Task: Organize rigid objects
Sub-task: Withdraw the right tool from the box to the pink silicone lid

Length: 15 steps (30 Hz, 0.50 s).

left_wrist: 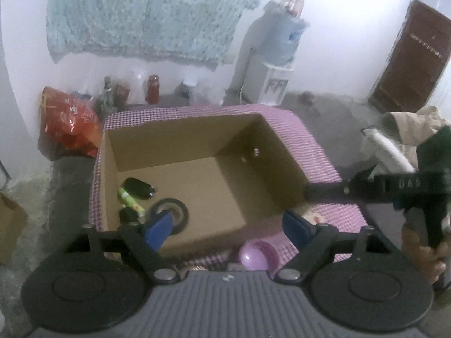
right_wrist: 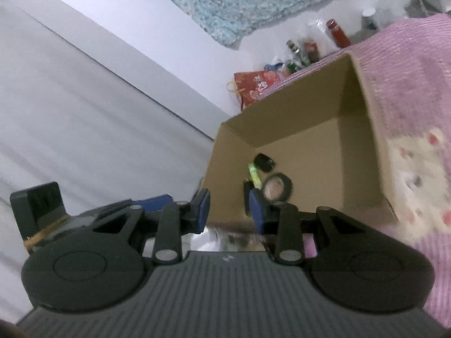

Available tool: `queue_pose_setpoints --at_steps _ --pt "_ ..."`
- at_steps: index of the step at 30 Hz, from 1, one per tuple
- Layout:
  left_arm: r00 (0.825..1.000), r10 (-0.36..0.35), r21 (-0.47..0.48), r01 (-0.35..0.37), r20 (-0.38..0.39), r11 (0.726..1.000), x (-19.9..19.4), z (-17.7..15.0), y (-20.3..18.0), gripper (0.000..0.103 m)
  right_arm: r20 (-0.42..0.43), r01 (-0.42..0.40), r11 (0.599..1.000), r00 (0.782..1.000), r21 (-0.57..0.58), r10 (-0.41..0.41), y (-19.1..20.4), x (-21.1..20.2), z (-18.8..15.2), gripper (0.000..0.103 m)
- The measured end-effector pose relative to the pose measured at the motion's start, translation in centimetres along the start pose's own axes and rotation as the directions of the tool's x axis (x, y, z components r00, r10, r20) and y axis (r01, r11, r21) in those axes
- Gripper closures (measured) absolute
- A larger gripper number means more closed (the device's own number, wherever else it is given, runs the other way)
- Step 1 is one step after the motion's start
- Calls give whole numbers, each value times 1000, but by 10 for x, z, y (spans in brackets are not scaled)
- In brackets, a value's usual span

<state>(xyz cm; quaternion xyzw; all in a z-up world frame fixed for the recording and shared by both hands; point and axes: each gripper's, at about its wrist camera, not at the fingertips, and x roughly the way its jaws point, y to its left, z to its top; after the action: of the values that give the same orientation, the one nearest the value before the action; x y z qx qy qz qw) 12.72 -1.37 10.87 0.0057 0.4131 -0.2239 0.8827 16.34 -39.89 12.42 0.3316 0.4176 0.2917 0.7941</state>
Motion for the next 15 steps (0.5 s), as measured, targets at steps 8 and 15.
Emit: queue_pose_setpoints --at_steps 8,15 --pt "999 -24 8 23 43 1000 11 -91 -36 14 79 120 993 990 -18 -118 -28 -35 -102 71" --pt "999 -4 72 1 43 997 57 -136 -69 15 51 221 975 974 -37 -219 -45 -9 -140 71"
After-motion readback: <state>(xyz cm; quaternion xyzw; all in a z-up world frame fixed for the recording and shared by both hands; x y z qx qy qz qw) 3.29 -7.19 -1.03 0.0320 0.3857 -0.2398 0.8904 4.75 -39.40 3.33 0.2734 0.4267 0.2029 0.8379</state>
